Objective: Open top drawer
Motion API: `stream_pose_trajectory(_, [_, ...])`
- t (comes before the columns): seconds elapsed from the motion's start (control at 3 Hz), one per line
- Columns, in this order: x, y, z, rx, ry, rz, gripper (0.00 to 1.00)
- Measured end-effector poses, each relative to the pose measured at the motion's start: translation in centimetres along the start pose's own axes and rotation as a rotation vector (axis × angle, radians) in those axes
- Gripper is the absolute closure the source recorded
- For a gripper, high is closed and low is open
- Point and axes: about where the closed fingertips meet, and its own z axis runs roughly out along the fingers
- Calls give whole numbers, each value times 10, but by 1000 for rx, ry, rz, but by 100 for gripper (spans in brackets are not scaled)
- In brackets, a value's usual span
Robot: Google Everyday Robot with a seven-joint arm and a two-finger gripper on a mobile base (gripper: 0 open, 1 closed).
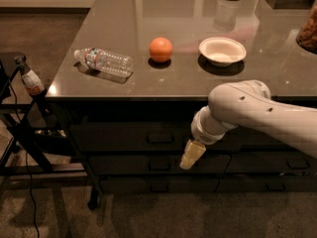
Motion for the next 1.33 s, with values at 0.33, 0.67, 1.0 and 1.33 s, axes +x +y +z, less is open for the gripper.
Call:
stream_pose_trajectory(0.33, [-7,-9,17,-2,-1,-12,0])
stream_pose_trajectory(0.67, [-13,-16,34,-9,2,-29,0])
stream_pose_trajectory(1.0, [-13,-13,48,-43,-1,-26,0])
stream_pose_trajectory(1.33, [-12,5,57,-80,35,-47,0])
